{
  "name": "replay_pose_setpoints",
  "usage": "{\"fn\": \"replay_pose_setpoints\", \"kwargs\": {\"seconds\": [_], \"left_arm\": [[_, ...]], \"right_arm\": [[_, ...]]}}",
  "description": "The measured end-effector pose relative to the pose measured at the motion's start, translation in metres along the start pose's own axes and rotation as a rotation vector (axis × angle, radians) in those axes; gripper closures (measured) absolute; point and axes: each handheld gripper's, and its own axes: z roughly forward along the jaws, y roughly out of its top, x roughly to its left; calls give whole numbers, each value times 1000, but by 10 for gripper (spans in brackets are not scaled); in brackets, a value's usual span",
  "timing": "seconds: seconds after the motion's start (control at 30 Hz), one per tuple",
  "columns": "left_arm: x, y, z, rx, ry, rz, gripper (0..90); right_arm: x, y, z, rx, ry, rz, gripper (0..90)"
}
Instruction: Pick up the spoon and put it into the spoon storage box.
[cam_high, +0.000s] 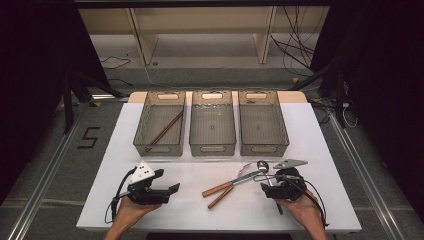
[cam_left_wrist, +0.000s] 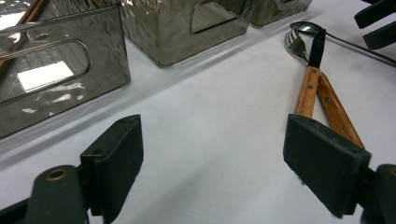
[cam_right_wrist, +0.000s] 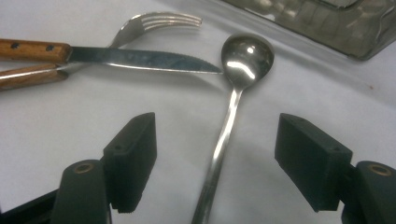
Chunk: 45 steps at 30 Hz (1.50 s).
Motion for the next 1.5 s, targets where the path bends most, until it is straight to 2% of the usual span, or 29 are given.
{"fn": "replay_pose_setpoints", "kwargs": {"seconds": [0.27, 0.37, 0.6, 0.7, 1.03, 1.13, 1.27, 1.37, 1.47, 1.5], "left_arm": [[-3, -3, 2, 0, -13, -1, 199], [-3, -4, 0, -16, -16, -9, 199], [-6, -7, 1, -11, -19, 5, 199], [-8, -7, 1, -16, -20, 13, 199], [-10, -8, 3, -4, -22, 29, 199], [-10, -8, 3, -1, -23, 31, 199], [-11, -9, 4, 7, -23, 35, 199], [-10, -9, 4, 10, -22, 37, 199], [-11, -9, 5, 11, -23, 37, 199], [-11, -9, 5, 12, -24, 37, 200]], "right_arm": [[-4, 5, 3, 88, 11, -8, 378], [-4, 9, 2, 117, 12, -16, 413], [-1, 13, 9, 175, 1, -46, 501], [0, 16, 14, 199, -18, -52, 536], [-8, 22, 18, 218, -10, -24, 678], [-8, 23, 19, 224, -17, -29, 706], [-9, 24, 19, 229, -14, -25, 801], [-10, 24, 18, 228, -19, -12, 815], [-13, 24, 16, 225, -43, 6, 849], [-15, 23, 16, 219, -34, 12, 850]]}}
